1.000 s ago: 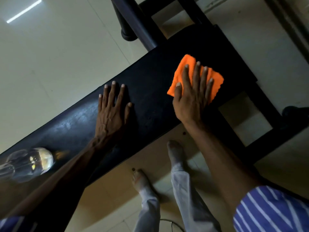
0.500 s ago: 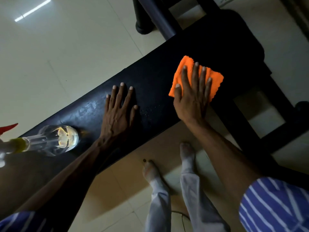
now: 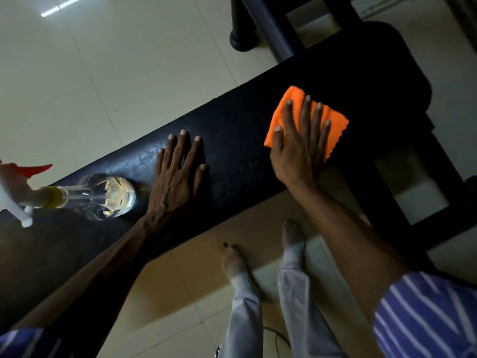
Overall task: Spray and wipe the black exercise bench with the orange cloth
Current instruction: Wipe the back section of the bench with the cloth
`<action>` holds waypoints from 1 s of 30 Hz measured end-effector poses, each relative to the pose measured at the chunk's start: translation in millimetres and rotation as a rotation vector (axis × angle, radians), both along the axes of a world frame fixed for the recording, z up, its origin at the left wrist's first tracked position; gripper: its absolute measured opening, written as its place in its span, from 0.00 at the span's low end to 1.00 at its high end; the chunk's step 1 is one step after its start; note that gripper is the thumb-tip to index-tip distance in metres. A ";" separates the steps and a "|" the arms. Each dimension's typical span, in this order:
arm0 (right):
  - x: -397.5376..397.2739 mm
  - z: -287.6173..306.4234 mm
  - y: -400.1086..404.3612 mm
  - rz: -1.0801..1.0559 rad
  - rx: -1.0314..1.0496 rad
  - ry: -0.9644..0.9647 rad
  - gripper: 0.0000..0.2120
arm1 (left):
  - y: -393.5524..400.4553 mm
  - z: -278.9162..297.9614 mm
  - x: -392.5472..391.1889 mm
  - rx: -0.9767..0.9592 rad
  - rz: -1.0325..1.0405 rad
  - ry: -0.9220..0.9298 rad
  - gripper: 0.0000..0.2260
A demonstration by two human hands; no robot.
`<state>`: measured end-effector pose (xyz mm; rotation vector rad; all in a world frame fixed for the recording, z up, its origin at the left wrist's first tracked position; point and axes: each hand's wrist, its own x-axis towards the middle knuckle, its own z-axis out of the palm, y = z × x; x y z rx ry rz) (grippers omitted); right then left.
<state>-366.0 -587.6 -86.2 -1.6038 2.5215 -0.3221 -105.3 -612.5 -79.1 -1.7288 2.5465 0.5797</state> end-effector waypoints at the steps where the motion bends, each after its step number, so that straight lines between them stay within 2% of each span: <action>1: 20.6 -1.4 6.2 0.005 -0.018 -0.013 0.28 | 2.2 0.5 1.5 0.001 0.016 -0.001 0.27; 4: 54.5 -6.6 55.4 0.281 -0.047 -0.024 0.27 | 8.9 3.8 3.1 0.009 0.055 0.016 0.27; 7: 32.5 -13.4 85.9 0.538 -0.019 -0.001 0.29 | 12.7 4.6 9.5 0.004 0.084 0.027 0.27; 9: 5.5 -14.2 78.5 0.587 0.008 0.036 0.28 | 15.8 1.5 15.0 -0.009 0.086 0.025 0.27; 11: -4.2 -13.9 56.7 0.451 -0.016 0.050 0.28 | 19.7 -3.5 20.0 -0.027 0.082 0.030 0.27; 14: 24.1 -10.5 17.4 0.093 -0.037 0.044 0.28 | 25.7 -9.6 24.2 -0.052 0.100 0.057 0.26; 16: 54.3 -9.7 10.1 -0.003 -0.038 0.009 0.28 | 28.1 -10.7 26.3 -0.055 0.109 0.075 0.26; 17: 68.1 -10.6 15.4 0.043 -0.051 -0.002 0.28 | 28.7 -10.4 27.4 -0.057 0.113 0.080 0.26; 21: 94.8 -17.2 75.2 0.480 -0.056 -0.021 0.28 | 32.8 -2.7 29.7 -0.047 0.138 0.087 0.26; 23: 75.8 -19.5 89.1 0.650 -0.032 -0.008 0.30 | 35.1 1.2 30.9 -0.036 0.155 0.084 0.26; 25: 44.4 -16.6 76.5 0.729 -0.020 0.032 0.30 | 38.0 2.6 34.2 -0.036 0.148 0.075 0.26; 27: 24.8 -14.5 44.0 0.545 -0.054 0.052 0.28 | 40.0 1.3 37.8 -0.042 0.129 0.072 0.26; 30: 52.1 -9.0 -6.0 0.052 -0.067 -0.010 0.28 | 40.5 -2.6 41.5 -0.059 0.118 0.068 0.26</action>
